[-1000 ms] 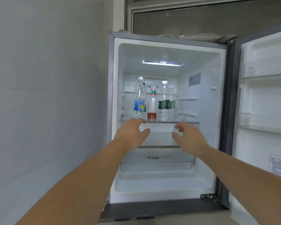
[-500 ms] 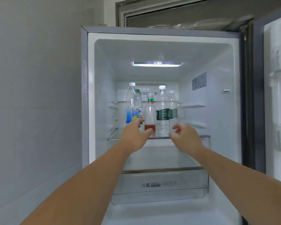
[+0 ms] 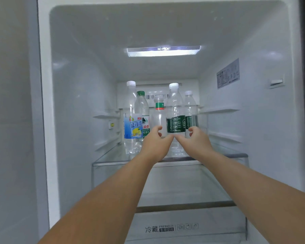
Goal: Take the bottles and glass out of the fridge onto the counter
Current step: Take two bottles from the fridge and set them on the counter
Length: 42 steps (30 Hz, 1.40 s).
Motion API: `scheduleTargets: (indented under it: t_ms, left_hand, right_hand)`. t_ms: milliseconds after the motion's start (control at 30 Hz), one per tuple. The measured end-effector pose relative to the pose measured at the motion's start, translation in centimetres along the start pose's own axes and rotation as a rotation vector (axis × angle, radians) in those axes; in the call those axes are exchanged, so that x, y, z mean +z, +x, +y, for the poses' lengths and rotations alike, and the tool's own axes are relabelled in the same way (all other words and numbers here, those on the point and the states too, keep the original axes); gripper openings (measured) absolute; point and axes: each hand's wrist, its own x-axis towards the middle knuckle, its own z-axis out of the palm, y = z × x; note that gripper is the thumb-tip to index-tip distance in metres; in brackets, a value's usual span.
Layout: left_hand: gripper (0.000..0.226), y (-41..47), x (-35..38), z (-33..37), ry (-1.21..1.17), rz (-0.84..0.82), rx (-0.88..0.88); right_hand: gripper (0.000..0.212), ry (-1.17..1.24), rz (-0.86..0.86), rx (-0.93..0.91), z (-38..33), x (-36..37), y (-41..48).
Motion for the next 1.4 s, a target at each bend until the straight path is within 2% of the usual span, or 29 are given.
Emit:
scheduleTargets:
  t_ms: [100, 200, 467, 533, 600, 700, 733, 800, 867, 900, 1033, 1200, 1400]
  left_hand:
    - [0.062, 1.3, 0.2, -0.8, -0.010, 0.032, -0.004]
    - [0.054, 1.9, 0.3, -1.0, -0.058, 0.051, 0.003]
    - [0.040, 2.3, -0.1, -1.7, -0.164, 0.175, 0.004]
    - [0.036, 2.3, -0.4, -1.8, -0.158, 0.253, 0.045]
    - [0.034, 2.4, -1.1, -2.0, -0.059, 0.404, 0.109]
    - [0.046, 2.9, -2.6, -2.0, 0.117, 0.708, 0.123]
    - [0.053, 3.1, -3.1, -1.9, 0.137, 0.750, 0.099]
    - [0.072, 3.7, -3.8, -2.1, 0.161, 0.696, 0.025]
    - [0.091, 4.5, -4.0, -2.5, 0.123, 0.560, -0.064]
    - [0.093, 4.8, -3.9, -2.7, 0.076, 0.503, -0.092]
    - [0.064, 5.1, -3.9, -3.4, -0.030, 0.414, -0.160]
    - [0.059, 5.4, -4.2, -4.4, -0.032, 0.397, -0.188]
    - [0.052, 3.4, -4.8, -2.2, -0.095, 0.408, -0.013]
  right_hand:
    - [0.065, 0.035, -0.010, 0.014, -0.2, 1.3, 1.6]
    - [0.057, 0.120, -0.028, 0.047, -0.6, 2.3, 2.6]
    - [0.052, 0.274, -0.045, 0.075, 0.2, 2.7, 3.4]
    - [0.050, 0.276, -0.026, 0.058, 0.2, 2.7, 3.2]
    - [0.047, 0.273, -0.013, 0.036, -0.1, 2.5, 3.0]
    - [0.041, 0.271, -0.024, 0.006, -0.3, 2.3, 2.5]
    - [0.041, 0.265, -0.032, -0.002, -0.4, 2.3, 2.4]
    - [0.041, 0.255, -0.044, -0.017, -0.4, 2.3, 2.3]
    - [0.040, 0.255, -0.047, -0.022, -0.4, 2.2, 2.3]
    - [0.039, 0.260, -0.047, -0.023, -0.5, 2.2, 2.3]
    - [0.036, 0.276, -0.062, -0.028, -0.4, 2.1, 2.3]
    - [0.037, 0.299, -0.092, -0.039, -0.1, 1.8, 2.4]
    - [0.037, 0.290, -0.050, -0.052, -0.2, 1.9, 2.2]
